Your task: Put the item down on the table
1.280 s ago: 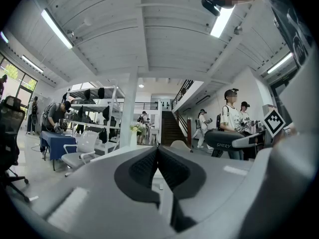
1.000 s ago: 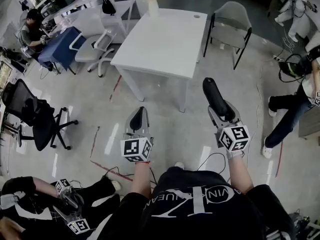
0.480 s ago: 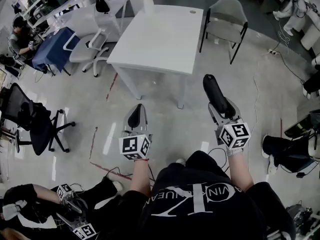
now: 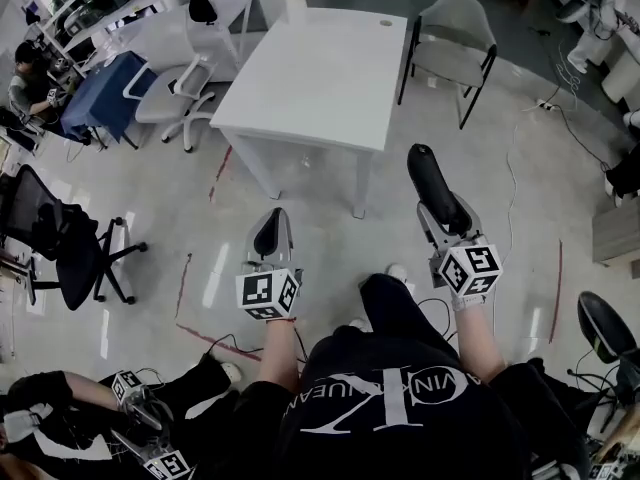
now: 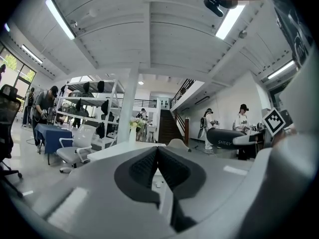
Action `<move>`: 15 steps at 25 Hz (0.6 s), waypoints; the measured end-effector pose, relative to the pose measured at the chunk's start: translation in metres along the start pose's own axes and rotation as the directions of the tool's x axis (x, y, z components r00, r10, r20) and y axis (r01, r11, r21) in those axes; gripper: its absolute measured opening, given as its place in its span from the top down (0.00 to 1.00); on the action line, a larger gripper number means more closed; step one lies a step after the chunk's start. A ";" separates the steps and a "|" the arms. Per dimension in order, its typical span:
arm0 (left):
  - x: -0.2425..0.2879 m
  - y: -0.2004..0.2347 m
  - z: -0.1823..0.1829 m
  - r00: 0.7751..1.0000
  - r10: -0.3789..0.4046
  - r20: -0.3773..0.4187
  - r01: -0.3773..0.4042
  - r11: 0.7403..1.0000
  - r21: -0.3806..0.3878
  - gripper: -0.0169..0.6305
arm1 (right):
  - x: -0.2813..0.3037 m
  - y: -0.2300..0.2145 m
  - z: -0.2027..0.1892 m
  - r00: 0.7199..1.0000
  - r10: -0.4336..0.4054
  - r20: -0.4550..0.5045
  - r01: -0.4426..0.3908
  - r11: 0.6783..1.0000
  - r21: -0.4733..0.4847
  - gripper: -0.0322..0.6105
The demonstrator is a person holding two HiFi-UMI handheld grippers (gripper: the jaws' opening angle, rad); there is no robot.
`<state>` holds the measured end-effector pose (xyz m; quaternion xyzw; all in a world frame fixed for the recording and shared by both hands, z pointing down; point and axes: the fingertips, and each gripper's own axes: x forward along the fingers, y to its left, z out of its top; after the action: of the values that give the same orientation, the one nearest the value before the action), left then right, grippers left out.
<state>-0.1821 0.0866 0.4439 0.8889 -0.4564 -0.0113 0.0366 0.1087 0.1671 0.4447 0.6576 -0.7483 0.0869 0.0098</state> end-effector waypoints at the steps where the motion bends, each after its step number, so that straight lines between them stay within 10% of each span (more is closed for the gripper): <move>1: 0.003 0.000 -0.002 1.000 0.003 -0.006 -0.003 1.000 0.001 0.96 | 0.004 -0.002 -0.001 1.000 0.004 -0.001 -0.004 1.000 0.006 0.51; 15: 0.091 0.013 -0.005 0.996 0.082 -0.033 -0.082 0.996 -0.015 0.95 | 0.114 -0.051 0.008 0.990 0.138 -0.032 -0.138 0.990 0.029 0.51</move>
<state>-0.1389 0.0058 0.4514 0.8692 -0.4918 0.0010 0.0517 0.1441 0.0475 0.4578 0.6028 -0.7905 0.1084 0.0075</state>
